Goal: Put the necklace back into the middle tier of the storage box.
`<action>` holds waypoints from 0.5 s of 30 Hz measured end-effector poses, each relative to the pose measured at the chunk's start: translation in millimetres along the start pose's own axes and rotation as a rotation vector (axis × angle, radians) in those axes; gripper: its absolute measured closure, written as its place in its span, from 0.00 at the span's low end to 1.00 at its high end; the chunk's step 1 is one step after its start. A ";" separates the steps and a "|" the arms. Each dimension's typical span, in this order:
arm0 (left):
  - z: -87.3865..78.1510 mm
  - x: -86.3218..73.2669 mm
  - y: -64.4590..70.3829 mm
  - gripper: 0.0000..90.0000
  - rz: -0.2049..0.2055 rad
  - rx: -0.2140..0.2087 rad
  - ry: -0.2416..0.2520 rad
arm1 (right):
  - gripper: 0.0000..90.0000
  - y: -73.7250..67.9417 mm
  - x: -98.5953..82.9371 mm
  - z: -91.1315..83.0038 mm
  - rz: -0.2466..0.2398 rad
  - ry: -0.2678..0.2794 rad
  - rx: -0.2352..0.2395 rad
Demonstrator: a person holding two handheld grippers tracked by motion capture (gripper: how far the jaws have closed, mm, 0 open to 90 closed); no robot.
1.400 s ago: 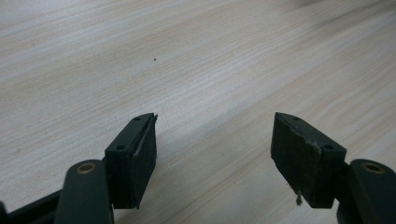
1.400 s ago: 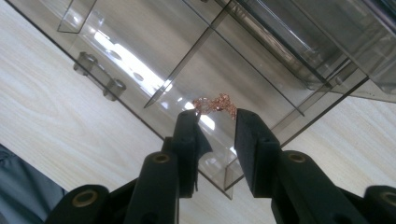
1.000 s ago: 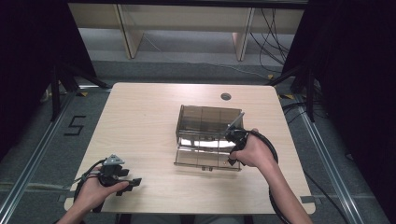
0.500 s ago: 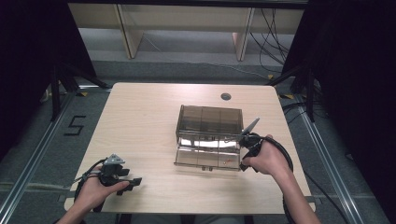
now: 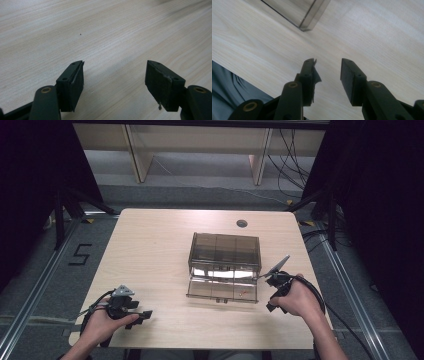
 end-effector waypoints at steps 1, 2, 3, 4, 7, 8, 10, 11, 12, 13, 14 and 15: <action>0.1 0.1 -0.1 0.34 0.000 0.000 -0.001 | 0.71 1.3 -1.1 0.6 -0.001 -0.001 0.000; 0.2 0.1 0.0 0.34 0.000 0.000 -0.002 | 0.71 4.9 -2.0 2.2 -0.029 0.006 0.006; 0.3 0.1 0.1 0.34 0.000 0.000 -0.003 | 0.71 4.3 -5.5 2.1 0.017 -0.011 0.007; 0.3 0.1 0.1 0.34 0.000 0.000 -0.003 | 0.71 4.3 -5.5 2.1 0.017 -0.011 0.007; 1.2 1.0 1.4 0.34 -0.005 -0.003 0.010 | 0.71 6.2 -7.6 5.9 0.031 0.000 0.005; 1.0 1.3 1.5 0.34 -0.007 -0.006 0.009 | 0.71 6.9 -8.6 6.3 0.030 -0.009 0.011; 0.9 1.5 1.6 0.34 -0.006 -0.006 0.011 | 0.70 7.9 -9.7 9.1 0.037 -0.005 0.008; 0.9 1.7 1.5 0.34 -0.006 -0.007 0.011 | 0.70 8.3 -9.8 9.7 0.039 -0.001 0.005; 0.7 1.7 1.4 0.34 -0.005 -0.009 0.008 | 0.70 8.3 -10.0 10.1 0.041 -0.002 0.006; 0.9 2.0 1.4 0.34 -0.004 -0.009 0.011 | 0.69 8.2 -10.0 10.2 0.041 -0.001 0.007; 0.9 2.2 1.4 0.34 -0.003 -0.009 0.012 | 0.69 8.0 -10.0 10.4 0.042 -0.002 0.007; 0.9 2.3 1.4 0.34 -0.001 -0.012 0.009 | 0.69 8.0 -10.2 9.6 0.038 -0.015 0.009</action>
Point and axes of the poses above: each handheld gripper's, and its own axes: z roughly forward along the jaws, x roughly out of its top, y roughly to its right, the point moved 6 cm from there along z, roughly forward along the jaws, and after that the axes turned 2 degrees about -z, right-handed, at the moved point
